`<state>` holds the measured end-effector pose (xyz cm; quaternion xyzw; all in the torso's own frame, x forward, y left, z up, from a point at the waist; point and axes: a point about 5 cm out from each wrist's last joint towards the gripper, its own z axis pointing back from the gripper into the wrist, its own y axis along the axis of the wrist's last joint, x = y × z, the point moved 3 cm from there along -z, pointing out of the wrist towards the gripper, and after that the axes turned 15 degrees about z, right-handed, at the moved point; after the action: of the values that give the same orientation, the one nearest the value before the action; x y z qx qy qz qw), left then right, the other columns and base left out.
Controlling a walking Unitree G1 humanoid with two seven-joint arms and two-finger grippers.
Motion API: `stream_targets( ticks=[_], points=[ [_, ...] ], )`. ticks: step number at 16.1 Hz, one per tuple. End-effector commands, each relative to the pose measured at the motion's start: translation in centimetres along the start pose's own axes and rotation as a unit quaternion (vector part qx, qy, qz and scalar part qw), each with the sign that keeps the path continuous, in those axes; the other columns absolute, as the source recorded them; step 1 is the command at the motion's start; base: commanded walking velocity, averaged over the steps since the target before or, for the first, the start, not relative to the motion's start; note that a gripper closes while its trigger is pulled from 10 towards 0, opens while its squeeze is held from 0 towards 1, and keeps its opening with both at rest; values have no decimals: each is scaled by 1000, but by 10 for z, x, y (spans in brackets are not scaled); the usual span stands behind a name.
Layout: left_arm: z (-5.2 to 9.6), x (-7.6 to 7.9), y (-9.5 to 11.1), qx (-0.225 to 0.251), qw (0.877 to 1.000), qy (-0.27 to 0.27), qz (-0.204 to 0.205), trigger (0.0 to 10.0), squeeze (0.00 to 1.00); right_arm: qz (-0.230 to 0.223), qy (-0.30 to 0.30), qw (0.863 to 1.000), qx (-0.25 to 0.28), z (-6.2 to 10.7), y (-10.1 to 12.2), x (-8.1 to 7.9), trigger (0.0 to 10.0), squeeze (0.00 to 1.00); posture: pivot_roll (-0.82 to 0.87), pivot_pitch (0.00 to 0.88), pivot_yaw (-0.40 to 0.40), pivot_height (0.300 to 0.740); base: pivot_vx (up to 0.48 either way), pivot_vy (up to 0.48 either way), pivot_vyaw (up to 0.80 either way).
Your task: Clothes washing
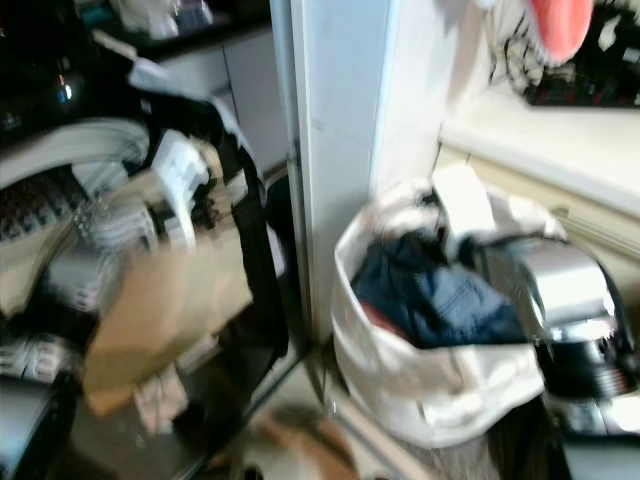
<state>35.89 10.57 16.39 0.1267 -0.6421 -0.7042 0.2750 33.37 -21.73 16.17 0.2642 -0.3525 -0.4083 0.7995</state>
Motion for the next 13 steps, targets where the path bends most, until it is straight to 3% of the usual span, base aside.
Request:
stream_targets(
  ticks=[1, 3, 5, 7, 8, 10, 12, 13],
  points=[
    [-1, 18, 15, 6, 999, -49, -17, 10000, 0, 6, -3, 1000, -15, 0, -5, 3, 10000, 1000, -70, 0, 77, 740, 0, 0, 0],
    [-2, 33, 7, -3, 997, -81, -4, 10000, 0, -2, -6, 999, -38, -4, -19, 8, 10000, 1000, -75, 0, 80, 740, 0, 0, 0],
    [-5, 53, 4, -1, 995, -98, 6, 10000, 0, -29, 41, 999, -10, -22, -28, 1, 10000, 1000, -82, 0, 95, 740, 0, 0, 0],
    [-7, 57, 3, -3, 995, -95, 5, 10000, 0, -18, 41, 999, -15, -29, -32, 1, 10000, 1000, -81, 0, 96, 740, 0, 0, 0],
    [-10, 62, 3, -4, 996, -90, 4, 10000, 0, 17, 5, 999, -43, -40, -45, 8, 10000, 0, -78, 0, 95, 740, 0, 0, 0],
    [-12, 66, 1, -7, 996, -89, 6, 10000, 0, 37, -7, 998, -58, -49, -52, 8, 10000, 0, -76, 0, 95, 740, 0, 0, 0],
    [-12, 69, 0, -9, 997, -80, 11, 10000, 0, 54, 17, 996, -65, -59, -61, 0, 9804, 0, -68, 0, 88, 740, 0, 0, 0],
    [-12, 69, 1, -7, 997, -71, 13, 10000, 0, 59, 26, 996, -63, -62, -62, -2, 3961, 0, -68, 0, 88, 740, 0, 0, 0]
  ],
)
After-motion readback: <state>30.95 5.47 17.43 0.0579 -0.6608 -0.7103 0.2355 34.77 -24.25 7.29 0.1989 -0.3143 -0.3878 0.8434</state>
